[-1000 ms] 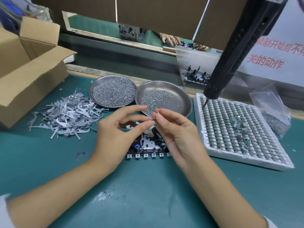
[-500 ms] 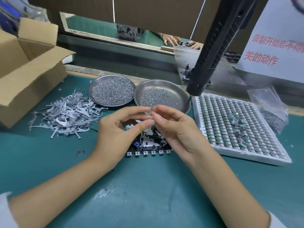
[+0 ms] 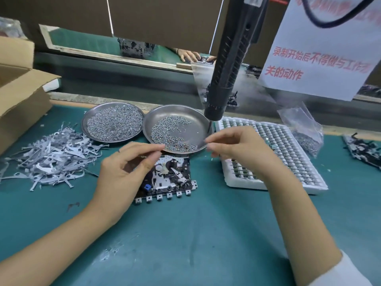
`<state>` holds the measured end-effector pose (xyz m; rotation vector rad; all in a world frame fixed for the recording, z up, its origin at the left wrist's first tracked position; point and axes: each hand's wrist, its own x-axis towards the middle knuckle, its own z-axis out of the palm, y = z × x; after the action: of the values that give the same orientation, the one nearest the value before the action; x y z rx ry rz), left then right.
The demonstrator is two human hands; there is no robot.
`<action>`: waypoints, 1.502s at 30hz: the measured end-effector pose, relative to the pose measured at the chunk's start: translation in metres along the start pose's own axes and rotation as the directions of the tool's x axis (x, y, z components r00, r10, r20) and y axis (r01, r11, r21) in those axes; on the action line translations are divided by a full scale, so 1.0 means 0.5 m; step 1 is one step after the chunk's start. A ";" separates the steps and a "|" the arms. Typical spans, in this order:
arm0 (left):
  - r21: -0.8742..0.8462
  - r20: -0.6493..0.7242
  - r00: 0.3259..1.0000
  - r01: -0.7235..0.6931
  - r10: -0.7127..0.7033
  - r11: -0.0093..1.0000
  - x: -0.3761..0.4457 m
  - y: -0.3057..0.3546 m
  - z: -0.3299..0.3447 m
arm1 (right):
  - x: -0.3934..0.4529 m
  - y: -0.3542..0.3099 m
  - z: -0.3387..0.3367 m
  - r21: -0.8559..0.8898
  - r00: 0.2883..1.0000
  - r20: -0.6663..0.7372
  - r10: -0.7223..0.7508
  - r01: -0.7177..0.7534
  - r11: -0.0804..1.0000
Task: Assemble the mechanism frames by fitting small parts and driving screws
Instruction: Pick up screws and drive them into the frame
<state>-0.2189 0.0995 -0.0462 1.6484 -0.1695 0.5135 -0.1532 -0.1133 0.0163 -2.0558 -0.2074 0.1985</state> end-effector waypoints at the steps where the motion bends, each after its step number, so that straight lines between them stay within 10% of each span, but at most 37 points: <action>1: -0.025 -0.025 0.999 0.031 -0.031 0.999 0.001 0.001 0.000 | 0.005 0.012 -0.026 -0.157 0.991 -0.132 -0.008 -0.013 0.987; 4: -0.091 -0.070 0.993 0.091 -0.097 0.992 0.005 0.001 0.000 | 0.013 0.052 -0.099 -0.476 0.941 -0.333 -0.060 -0.113 0.872; 15: -0.061 -0.062 0.995 0.077 -0.081 0.995 0.005 -0.009 -0.002 | 0.011 0.107 -0.132 -0.724 0.947 -0.286 -0.143 -0.117 0.680; 31: -0.049 -0.046 0.997 0.064 -0.066 0.997 0.001 -0.011 0.000 | 0.004 0.111 -0.139 -0.668 0.945 -0.293 -0.145 -0.094 0.738; 37: -0.024 -0.041 0.998 0.040 -0.041 0.999 0.002 -0.006 0.004 | -0.030 0.064 -0.133 -0.102 0.971 -0.232 -0.047 0.024 0.995; 41: -0.019 -0.004 1.000 0.004 -0.004 1.000 -0.004 0.002 0.008 | -0.041 0.024 -0.060 0.493 0.991 0.112 -0.068 0.004 0.870; 45: 0.044 0.070 0.995 -0.072 0.068 0.996 -0.012 0.009 0.013 | -0.043 0.020 0.037 0.553 0.975 0.199 -0.094 -0.033 0.832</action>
<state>-0.2245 0.0915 -0.0449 1.7115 -0.2687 0.5176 -0.1777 -0.1074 -0.0001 -1.4443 -0.2815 0.4162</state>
